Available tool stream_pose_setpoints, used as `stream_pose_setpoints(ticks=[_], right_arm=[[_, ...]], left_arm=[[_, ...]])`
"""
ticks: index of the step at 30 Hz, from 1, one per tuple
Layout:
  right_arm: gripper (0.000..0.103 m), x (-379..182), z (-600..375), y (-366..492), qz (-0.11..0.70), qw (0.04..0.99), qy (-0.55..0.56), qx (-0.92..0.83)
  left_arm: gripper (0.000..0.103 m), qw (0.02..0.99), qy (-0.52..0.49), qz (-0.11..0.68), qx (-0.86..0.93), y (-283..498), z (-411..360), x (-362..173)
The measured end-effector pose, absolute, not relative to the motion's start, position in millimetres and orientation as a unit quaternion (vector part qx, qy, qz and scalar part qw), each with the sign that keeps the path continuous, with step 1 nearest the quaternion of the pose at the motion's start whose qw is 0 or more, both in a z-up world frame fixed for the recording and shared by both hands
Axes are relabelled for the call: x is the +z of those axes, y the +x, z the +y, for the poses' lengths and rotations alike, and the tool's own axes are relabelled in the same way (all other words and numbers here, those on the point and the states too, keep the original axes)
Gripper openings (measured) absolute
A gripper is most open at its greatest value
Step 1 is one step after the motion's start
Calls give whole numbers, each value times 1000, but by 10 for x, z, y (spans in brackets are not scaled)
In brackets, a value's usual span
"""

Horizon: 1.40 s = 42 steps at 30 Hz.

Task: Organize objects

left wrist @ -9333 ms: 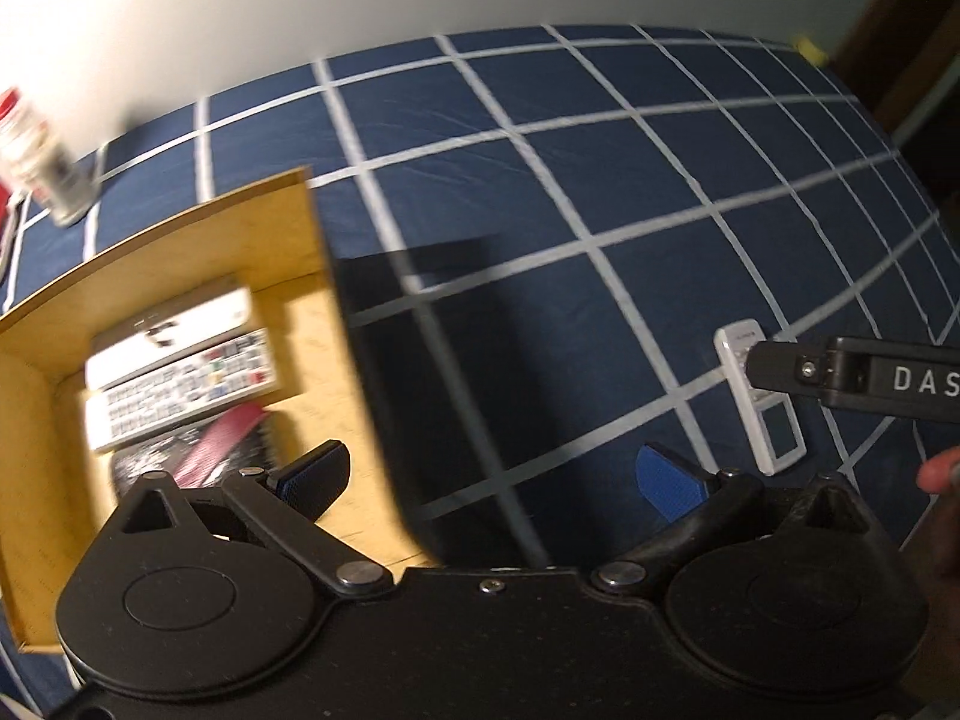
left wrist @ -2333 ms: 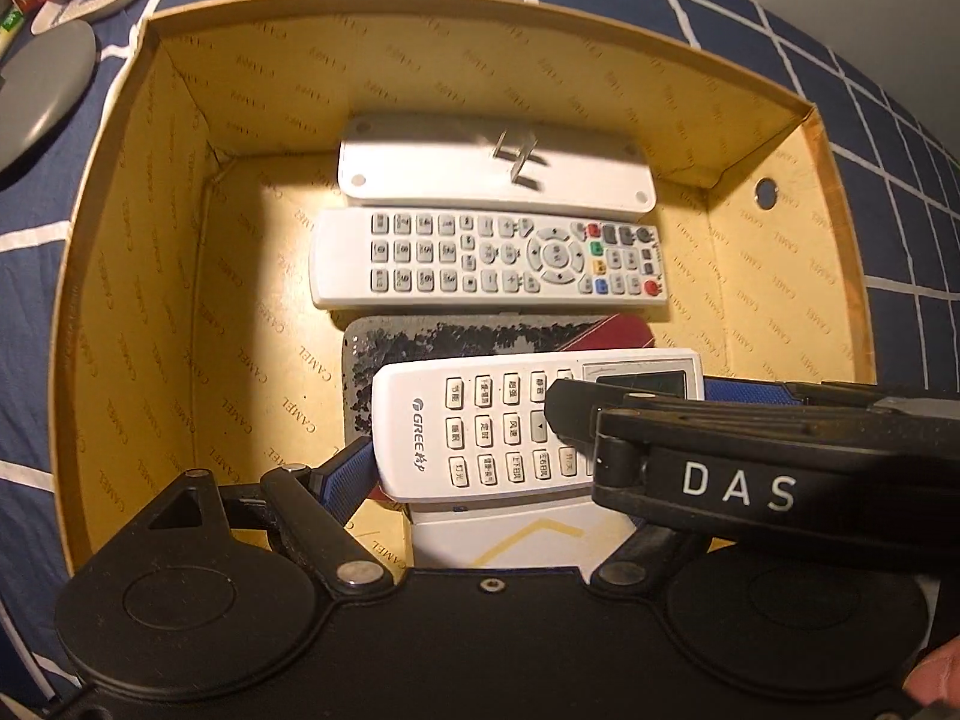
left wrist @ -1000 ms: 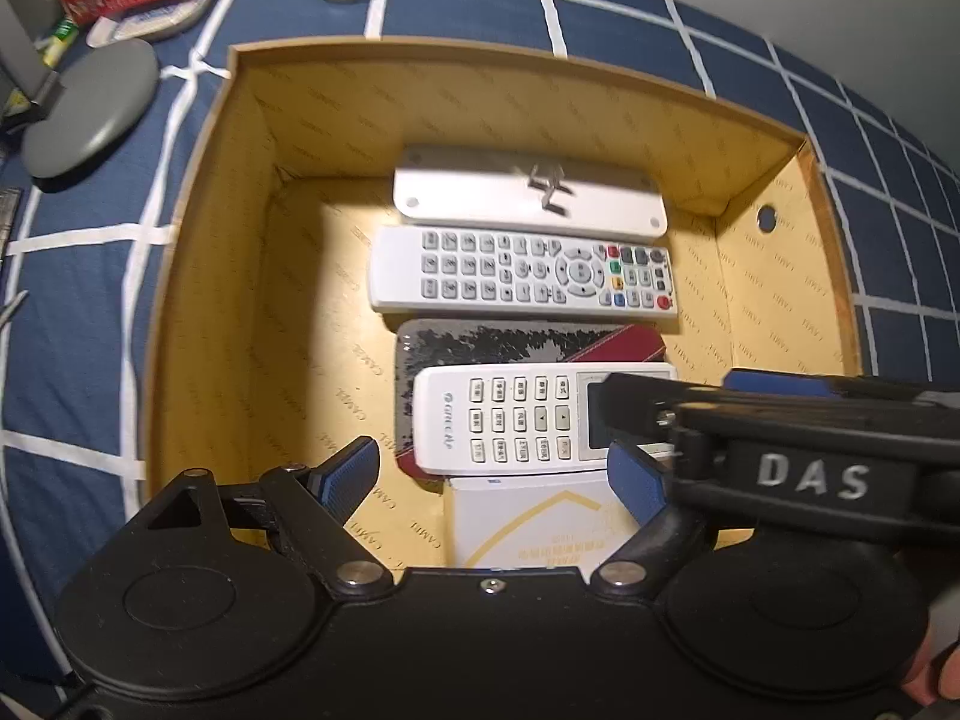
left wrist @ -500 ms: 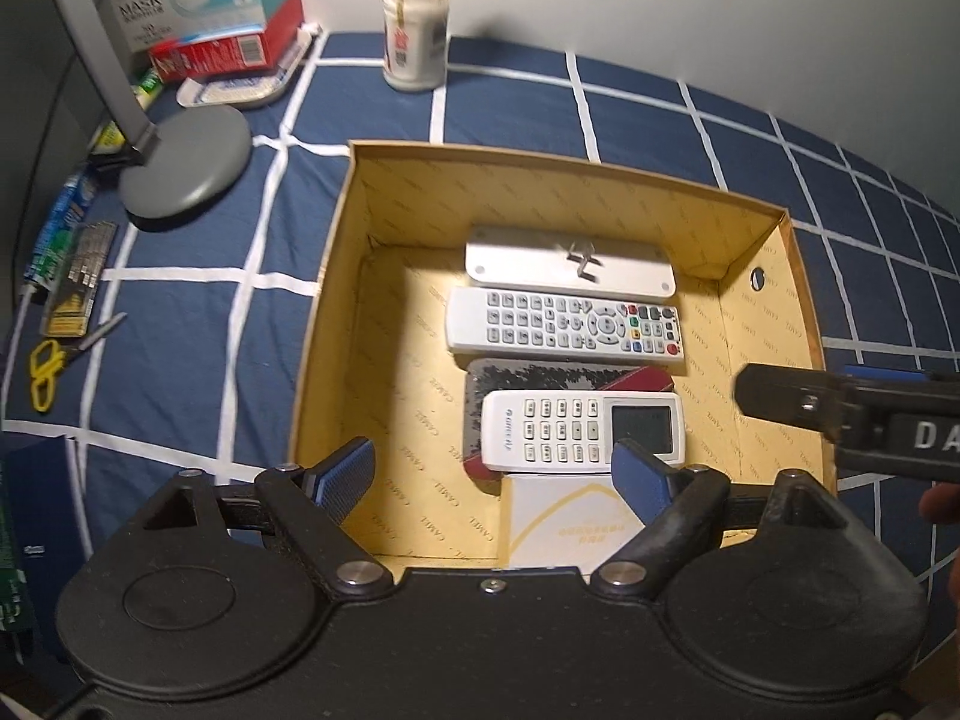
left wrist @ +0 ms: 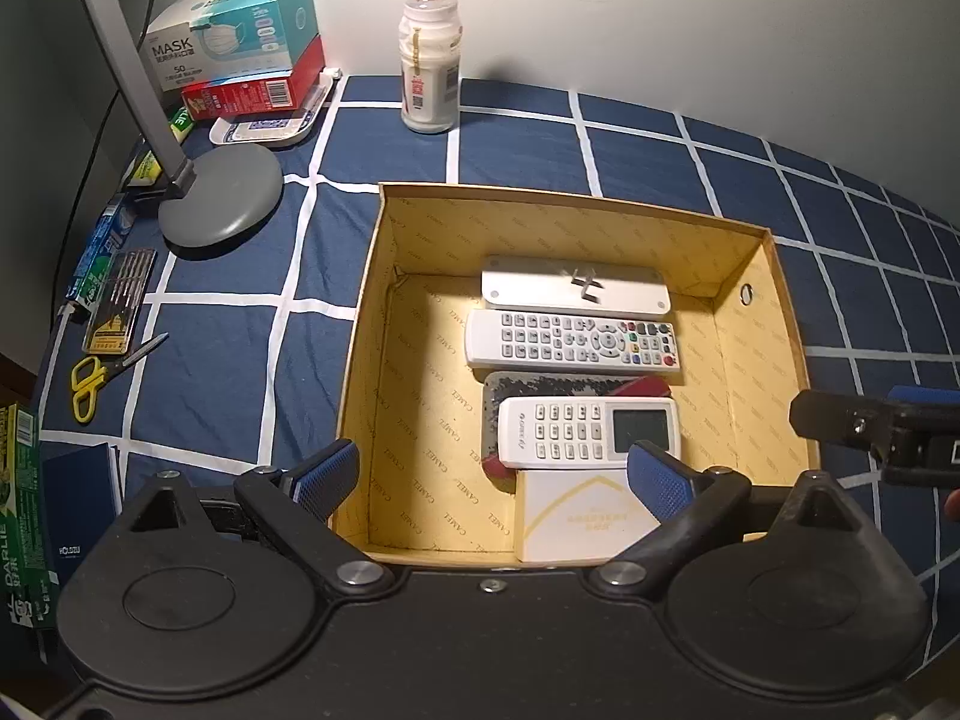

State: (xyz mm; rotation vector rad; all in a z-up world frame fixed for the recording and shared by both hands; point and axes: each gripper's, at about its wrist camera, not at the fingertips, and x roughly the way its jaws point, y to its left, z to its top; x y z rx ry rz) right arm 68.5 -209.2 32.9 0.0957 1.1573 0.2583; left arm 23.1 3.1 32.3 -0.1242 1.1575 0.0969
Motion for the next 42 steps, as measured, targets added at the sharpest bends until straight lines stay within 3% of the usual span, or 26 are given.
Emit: stream_pose_setpoints(ticks=[7,42], right_arm=[[103,388,-2122,615,541,832,30,119],[103,246,-2158,570,561,819,23,116]], left_arm=[[103,838,-53,541,55,201,13,387],[103,830,-42,551,77,171,133,373]])
